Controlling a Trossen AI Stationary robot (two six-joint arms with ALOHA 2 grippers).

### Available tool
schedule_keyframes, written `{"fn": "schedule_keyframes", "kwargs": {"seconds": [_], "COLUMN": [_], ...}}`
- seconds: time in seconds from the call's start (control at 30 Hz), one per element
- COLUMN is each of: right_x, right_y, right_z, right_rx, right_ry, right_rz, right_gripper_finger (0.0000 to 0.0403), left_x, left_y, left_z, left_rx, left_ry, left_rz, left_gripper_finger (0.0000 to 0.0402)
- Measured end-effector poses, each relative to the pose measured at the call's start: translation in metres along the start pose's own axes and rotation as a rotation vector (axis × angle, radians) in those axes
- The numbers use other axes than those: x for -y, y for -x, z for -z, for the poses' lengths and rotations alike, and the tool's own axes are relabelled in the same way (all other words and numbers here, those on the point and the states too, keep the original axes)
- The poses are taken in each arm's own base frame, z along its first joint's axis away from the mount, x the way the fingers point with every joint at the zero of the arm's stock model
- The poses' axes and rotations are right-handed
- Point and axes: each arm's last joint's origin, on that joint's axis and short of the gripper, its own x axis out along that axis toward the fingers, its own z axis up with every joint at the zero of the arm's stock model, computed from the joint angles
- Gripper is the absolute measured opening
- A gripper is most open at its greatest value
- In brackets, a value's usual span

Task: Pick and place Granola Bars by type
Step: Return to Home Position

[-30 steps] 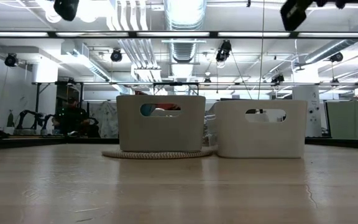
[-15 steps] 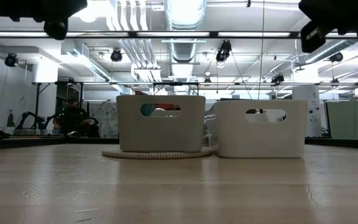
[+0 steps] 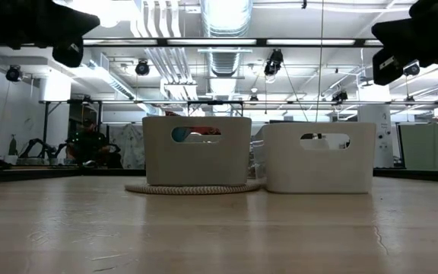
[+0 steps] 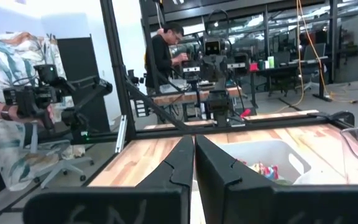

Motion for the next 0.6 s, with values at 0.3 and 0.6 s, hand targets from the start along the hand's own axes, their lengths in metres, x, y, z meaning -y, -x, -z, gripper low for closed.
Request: {"fn": "schedule_keyframes", "kwargs": {"seconds": [0.3,0.6], "right_x": [0.000,-0.001], "right_y": [0.000,0.000], "right_z": [0.000,0.000], "right_rx": [-0.003,-0.008], "right_ry": [0.022,0.050], "right_rz": [-0.003,-0.040], "right_gripper_finger": [0.0009,0.0009], "left_x": [-0.003,-0.003], "left_y": [0.013,0.020], "left_z": [0.011,0.025], "left_rx": [-0.022,0.016], "left_ry": [0.029,0.025], "left_rz": [-0.007,0.050], "left_gripper_finger": [0.0000,0.0000]}}
